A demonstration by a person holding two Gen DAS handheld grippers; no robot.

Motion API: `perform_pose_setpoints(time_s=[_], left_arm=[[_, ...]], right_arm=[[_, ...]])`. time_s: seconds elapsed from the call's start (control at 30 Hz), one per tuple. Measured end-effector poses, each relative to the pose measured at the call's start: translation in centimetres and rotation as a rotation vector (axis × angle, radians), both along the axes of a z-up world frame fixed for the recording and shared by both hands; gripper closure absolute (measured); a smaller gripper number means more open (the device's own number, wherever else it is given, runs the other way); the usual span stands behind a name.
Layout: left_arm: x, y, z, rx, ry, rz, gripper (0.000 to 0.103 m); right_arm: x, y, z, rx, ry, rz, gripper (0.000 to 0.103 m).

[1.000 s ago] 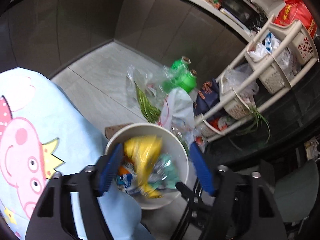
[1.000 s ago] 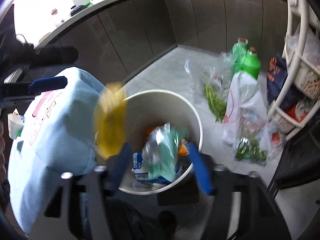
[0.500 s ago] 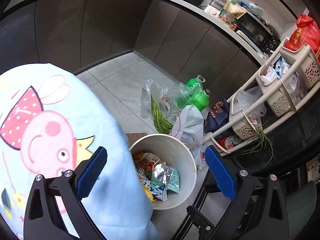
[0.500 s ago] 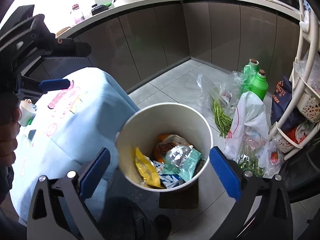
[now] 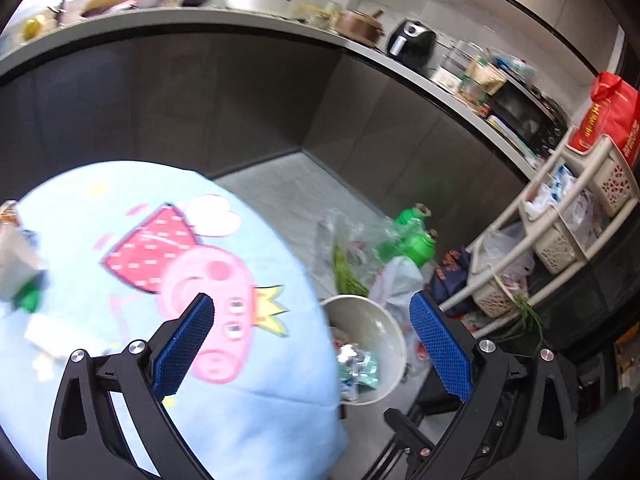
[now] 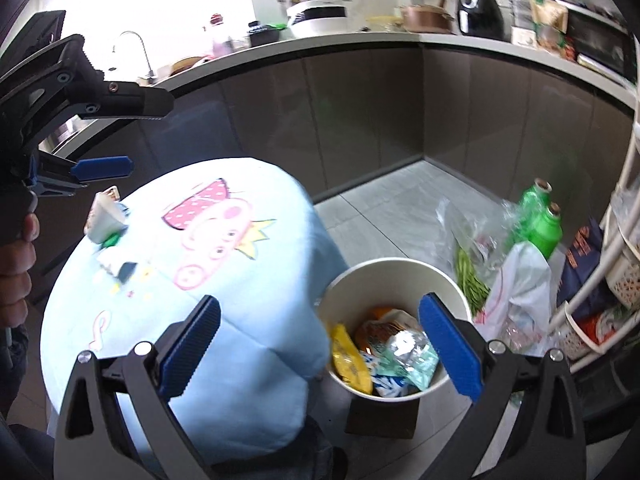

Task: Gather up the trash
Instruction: 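Move both tools back over the table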

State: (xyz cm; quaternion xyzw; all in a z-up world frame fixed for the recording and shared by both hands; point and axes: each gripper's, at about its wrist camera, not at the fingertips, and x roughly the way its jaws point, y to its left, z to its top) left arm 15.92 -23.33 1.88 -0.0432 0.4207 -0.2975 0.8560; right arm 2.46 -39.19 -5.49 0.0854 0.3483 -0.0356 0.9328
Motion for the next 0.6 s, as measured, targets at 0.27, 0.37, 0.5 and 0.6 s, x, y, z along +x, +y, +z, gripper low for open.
perform_pose_setpoints(time_s=[0.27,0.37,0.5,0.6], left_arm=[[-0.5,9.4,0.5,0.025,0.012,0.160,0.009],[-0.8,14.7,-0.3,0.037,0.030,0.249,0.009],[-1.2,21.3,-1.6,0.048,0.061,0.349,0.009],[-1.7,25.1,-2.5,0.051,0.075,0.406,0.009]], right_arm=[[1.7,6.2,2.0,-0.020,-0.025,0.138,0.003],[2.7,8.9,2.6,-0.013,-0.046,0.209,0.003],[4.8,13.1,2.8,0.038,-0.037,0.352,0.003],[6.6,17.0,2.5,0.025,0.009,0.460,0.003]])
